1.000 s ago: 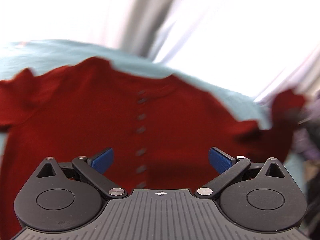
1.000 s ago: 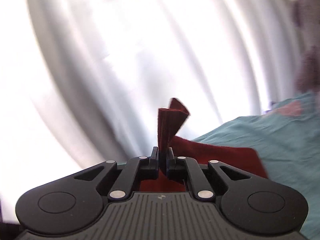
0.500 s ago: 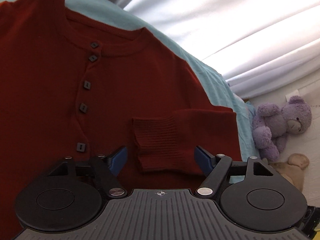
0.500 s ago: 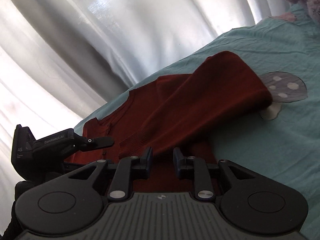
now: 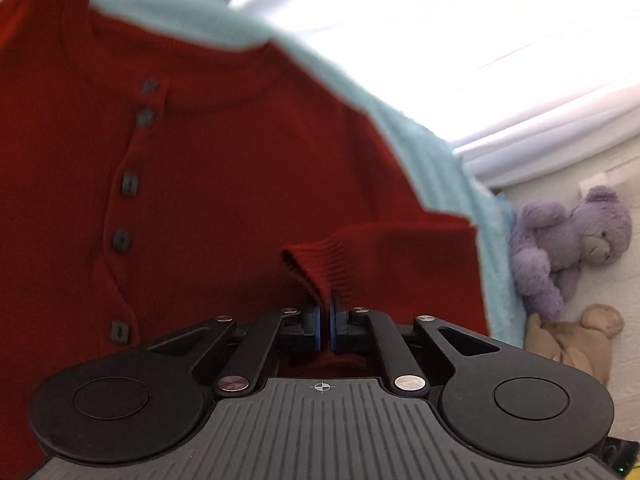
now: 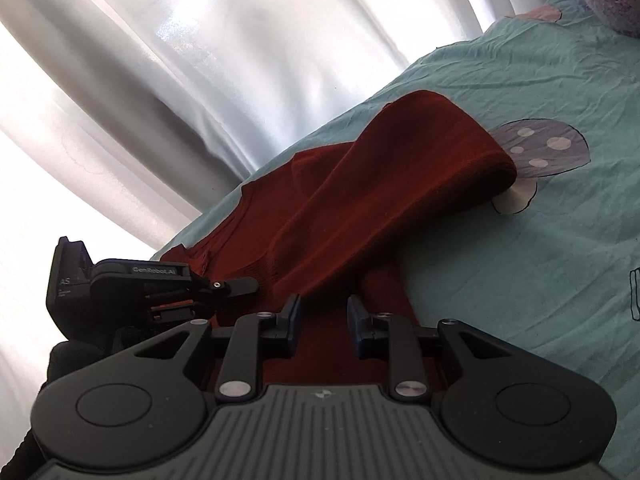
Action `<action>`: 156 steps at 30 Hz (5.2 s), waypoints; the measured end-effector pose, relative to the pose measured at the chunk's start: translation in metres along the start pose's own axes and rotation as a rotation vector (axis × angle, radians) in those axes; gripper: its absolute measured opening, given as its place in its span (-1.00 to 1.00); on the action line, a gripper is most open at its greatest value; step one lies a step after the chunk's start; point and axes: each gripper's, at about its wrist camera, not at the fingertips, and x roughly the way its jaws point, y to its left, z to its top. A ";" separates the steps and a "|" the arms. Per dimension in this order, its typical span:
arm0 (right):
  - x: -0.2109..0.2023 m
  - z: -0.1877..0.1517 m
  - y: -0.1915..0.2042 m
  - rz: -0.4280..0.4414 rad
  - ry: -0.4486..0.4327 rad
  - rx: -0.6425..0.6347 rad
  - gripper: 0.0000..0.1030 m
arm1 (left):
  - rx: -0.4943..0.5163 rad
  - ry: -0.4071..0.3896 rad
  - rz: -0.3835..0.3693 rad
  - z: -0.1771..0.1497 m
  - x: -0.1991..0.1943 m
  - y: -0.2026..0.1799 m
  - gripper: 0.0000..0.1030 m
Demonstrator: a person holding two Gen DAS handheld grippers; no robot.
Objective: Fold small clothes
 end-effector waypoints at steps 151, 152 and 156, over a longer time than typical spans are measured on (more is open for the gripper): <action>0.150 0.020 0.123 0.239 0.291 -0.053 -0.27 | -0.108 -0.422 0.354 -0.021 -0.174 0.184 -0.21; 0.161 0.020 0.128 0.251 0.310 -0.046 -0.27 | -0.108 -0.427 0.364 -0.020 -0.174 0.185 -0.20; 0.198 0.016 0.145 0.225 0.394 -0.013 -0.26 | -0.133 -0.432 0.392 -0.021 -0.178 0.193 -0.18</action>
